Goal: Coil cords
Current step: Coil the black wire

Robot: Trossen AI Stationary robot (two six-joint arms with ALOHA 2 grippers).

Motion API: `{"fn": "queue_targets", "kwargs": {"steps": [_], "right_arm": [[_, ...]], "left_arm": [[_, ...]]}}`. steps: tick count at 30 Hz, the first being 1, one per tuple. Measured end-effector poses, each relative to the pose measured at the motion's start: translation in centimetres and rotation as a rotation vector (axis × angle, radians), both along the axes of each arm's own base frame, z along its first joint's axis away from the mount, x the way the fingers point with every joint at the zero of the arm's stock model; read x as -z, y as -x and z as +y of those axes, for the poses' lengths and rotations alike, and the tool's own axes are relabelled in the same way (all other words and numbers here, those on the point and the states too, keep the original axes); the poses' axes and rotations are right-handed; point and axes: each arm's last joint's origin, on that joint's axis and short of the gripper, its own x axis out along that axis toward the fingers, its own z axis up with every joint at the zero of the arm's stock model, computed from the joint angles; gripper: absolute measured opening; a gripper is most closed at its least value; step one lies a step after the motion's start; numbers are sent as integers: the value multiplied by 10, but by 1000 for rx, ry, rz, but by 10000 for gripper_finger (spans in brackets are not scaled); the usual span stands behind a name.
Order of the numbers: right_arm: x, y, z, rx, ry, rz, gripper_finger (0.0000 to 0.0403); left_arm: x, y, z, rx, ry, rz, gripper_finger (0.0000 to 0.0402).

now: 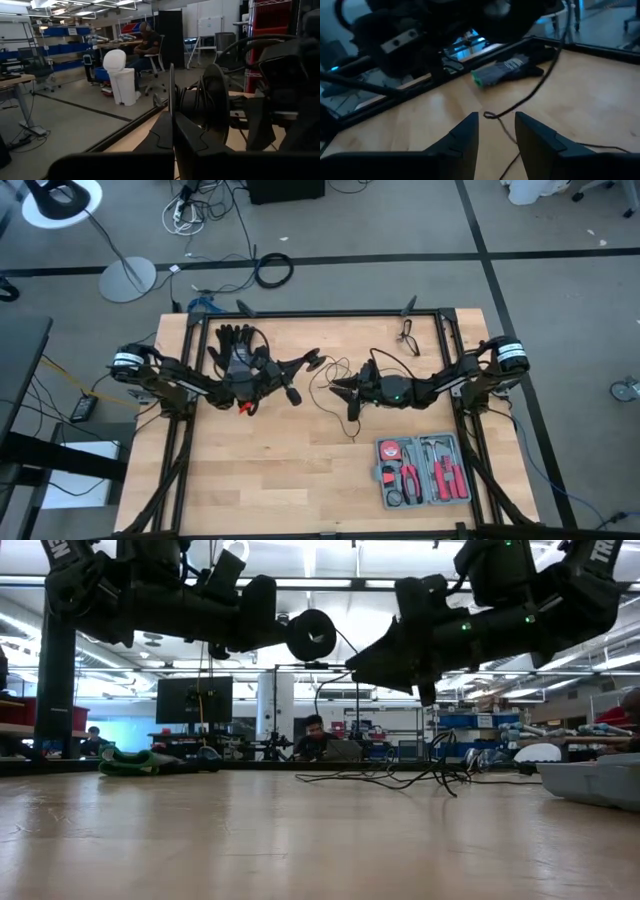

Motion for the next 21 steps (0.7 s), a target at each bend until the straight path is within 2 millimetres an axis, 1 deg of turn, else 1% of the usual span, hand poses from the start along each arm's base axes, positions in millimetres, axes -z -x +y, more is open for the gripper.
{"fn": "queue_targets", "kwargs": {"steps": [3,6,10,14,15,21], "right_arm": [[5,-5,0,14,-30,4,123],[11,-9,0,18,-43,19,106],[8,-14,-1,21,-42,-3,66],[6,-14,-2,39,-9,-12,14],[6,-14,-2,41,-1,-9,8],[7,-14,-5,66,-1,-5,3]], "left_arm": [[0,0,0,-2,0,1,0],[0,0,0,-4,0,1,0],[0,0,0,-4,-1,2,0],[0,0,0,-4,-1,4,0],[0,0,0,-4,-1,3,0],[0,0,0,-3,-2,3,0]]}}
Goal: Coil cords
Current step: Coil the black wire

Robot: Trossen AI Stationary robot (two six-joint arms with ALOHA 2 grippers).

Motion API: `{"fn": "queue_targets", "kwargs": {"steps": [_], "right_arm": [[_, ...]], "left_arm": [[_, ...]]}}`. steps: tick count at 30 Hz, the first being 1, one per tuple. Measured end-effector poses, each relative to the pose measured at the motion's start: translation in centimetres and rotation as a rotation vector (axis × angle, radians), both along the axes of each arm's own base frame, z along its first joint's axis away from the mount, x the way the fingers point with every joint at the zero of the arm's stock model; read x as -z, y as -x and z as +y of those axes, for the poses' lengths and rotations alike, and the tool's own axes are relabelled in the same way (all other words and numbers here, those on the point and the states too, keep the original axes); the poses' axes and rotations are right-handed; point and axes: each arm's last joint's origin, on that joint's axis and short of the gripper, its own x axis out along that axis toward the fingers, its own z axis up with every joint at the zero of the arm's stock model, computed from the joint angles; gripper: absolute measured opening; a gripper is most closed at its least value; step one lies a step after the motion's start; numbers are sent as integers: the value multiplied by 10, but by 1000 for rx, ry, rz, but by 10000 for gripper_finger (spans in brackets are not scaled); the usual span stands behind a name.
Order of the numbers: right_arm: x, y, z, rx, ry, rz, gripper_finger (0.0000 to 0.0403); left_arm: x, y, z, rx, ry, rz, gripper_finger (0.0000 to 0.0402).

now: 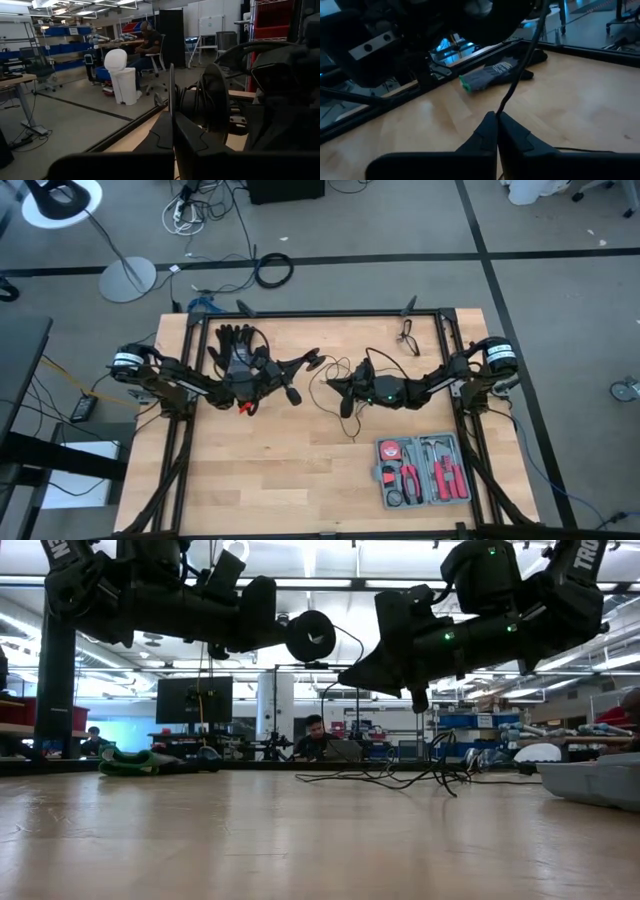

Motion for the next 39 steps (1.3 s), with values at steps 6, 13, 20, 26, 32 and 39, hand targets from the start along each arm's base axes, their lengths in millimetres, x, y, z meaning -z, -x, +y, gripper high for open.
{"fn": "queue_targets", "kwargs": {"steps": [6,13,20,26,32,39], "right_arm": [[1,-24,-4,-30,-5,113,1],[4,-67,-14,-152,25,192,1],[10,-73,-30,-103,10,345,0],[-1,-78,-23,-231,59,247,0],[-4,-80,-18,-320,122,220,0],[-9,-81,-17,-391,173,173,0]], "left_arm": [[0,0,0,2,4,-5,0],[0,0,0,8,23,-12,0],[0,0,-1,19,23,-12,0],[0,1,2,-32,28,-12,0],[0,1,5,-72,58,-33,0],[6,1,6,-73,80,9,0]]}}
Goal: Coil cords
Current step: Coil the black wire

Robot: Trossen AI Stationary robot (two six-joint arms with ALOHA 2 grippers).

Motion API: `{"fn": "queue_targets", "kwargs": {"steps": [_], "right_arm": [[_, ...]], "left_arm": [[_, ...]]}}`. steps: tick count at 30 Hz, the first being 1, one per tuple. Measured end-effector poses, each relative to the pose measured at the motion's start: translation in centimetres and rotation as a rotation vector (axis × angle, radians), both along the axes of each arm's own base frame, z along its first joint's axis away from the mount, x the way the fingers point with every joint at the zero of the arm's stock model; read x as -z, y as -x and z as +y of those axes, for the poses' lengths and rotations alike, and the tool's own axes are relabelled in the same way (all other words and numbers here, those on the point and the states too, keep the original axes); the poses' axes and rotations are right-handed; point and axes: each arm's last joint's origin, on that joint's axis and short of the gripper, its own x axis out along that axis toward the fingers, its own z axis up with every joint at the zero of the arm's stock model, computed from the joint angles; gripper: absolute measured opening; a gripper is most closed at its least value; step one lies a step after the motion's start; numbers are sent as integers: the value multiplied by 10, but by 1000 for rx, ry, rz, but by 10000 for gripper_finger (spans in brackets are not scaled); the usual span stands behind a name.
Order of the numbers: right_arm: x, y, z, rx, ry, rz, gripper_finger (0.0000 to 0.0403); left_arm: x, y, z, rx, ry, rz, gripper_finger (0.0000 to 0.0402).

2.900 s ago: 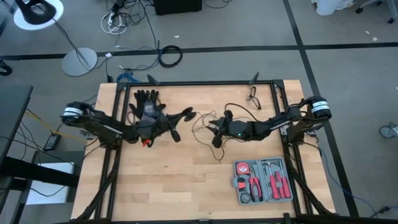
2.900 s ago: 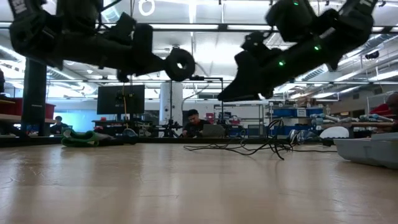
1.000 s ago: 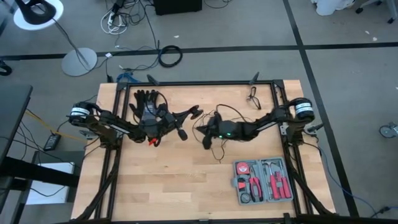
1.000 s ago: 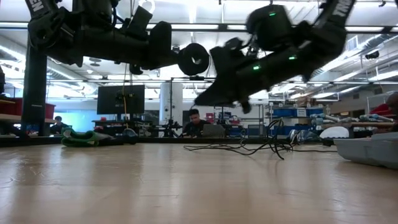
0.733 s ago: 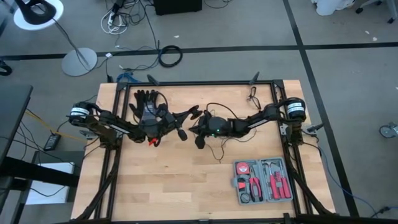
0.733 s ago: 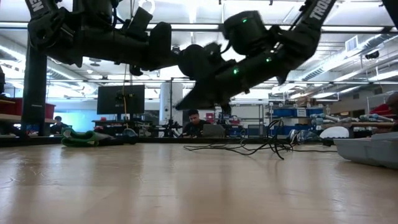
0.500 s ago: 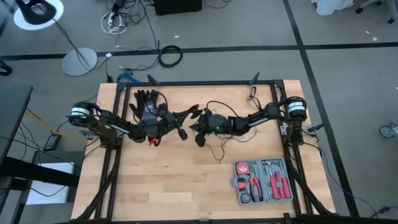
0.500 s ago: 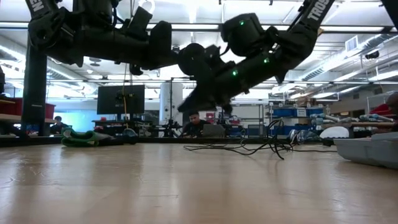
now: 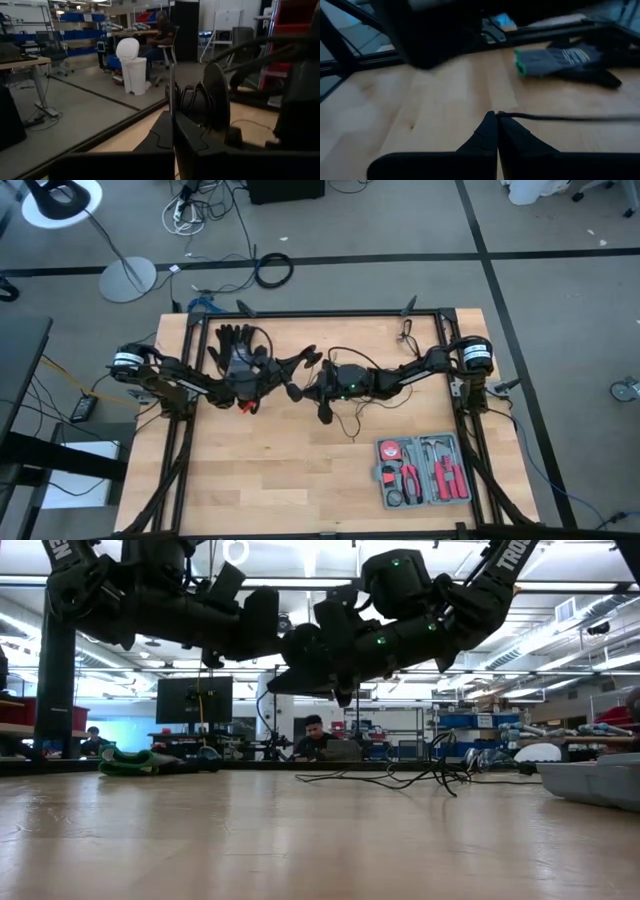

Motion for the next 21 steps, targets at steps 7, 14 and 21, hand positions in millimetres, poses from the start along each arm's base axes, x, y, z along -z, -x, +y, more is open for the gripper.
{"fn": "queue_targets", "kwargs": {"steps": [7,14,21], "right_arm": [[-14,2,-7,-25,19,-47,0],[-26,6,-15,-146,19,-78,0],[-26,7,-18,-191,61,-75,0]], "left_arm": [[10,0,0,16,16,91,0],[15,0,-1,30,17,146,0],[17,0,-1,42,11,179,0]]}}
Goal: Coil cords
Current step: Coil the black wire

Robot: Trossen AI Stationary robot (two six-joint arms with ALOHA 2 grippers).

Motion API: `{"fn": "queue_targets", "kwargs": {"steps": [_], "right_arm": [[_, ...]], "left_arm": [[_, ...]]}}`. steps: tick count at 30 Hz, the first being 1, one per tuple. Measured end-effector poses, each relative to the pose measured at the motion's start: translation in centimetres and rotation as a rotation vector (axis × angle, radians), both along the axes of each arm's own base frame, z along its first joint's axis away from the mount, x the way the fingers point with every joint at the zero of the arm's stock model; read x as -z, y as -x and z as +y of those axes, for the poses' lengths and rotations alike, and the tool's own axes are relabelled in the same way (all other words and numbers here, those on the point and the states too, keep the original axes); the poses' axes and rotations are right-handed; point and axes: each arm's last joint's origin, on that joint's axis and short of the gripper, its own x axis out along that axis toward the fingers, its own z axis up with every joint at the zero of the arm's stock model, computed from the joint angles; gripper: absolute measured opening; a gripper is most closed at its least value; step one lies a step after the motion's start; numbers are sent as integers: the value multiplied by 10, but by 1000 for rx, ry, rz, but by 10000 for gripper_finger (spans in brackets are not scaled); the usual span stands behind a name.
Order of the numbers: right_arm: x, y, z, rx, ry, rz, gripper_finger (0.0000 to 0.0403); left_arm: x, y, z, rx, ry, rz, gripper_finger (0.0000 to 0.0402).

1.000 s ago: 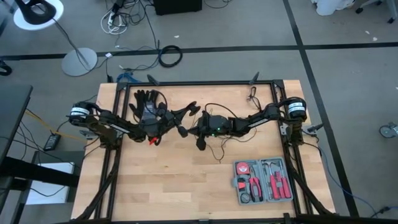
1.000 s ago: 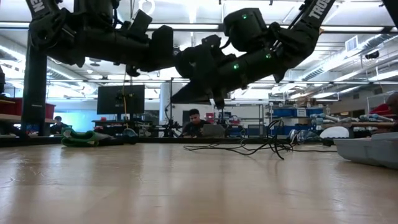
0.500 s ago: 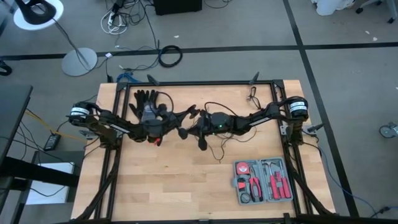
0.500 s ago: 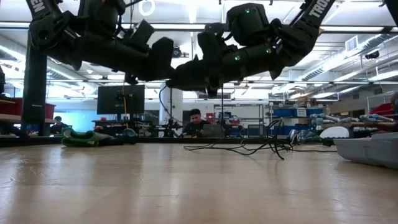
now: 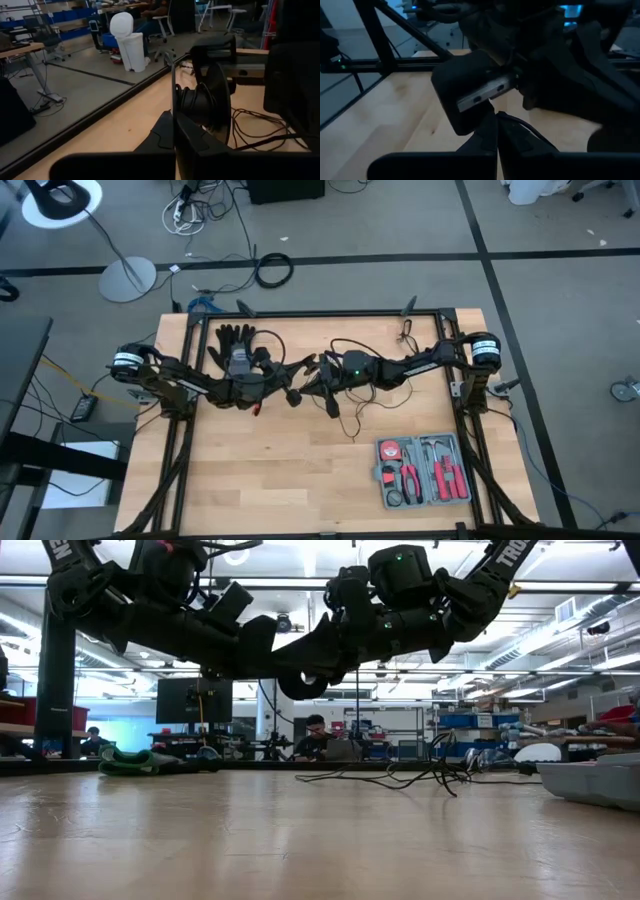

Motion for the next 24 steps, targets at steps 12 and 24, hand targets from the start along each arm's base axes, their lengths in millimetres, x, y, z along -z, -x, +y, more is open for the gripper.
{"fn": "queue_targets", "kwargs": {"steps": [12,24], "right_arm": [[-24,13,-1,56,197,25,0],[-33,15,-4,124,290,-7,0]], "left_arm": [[3,0,2,-3,1,32,0],[3,0,3,16,8,28,0]]}}
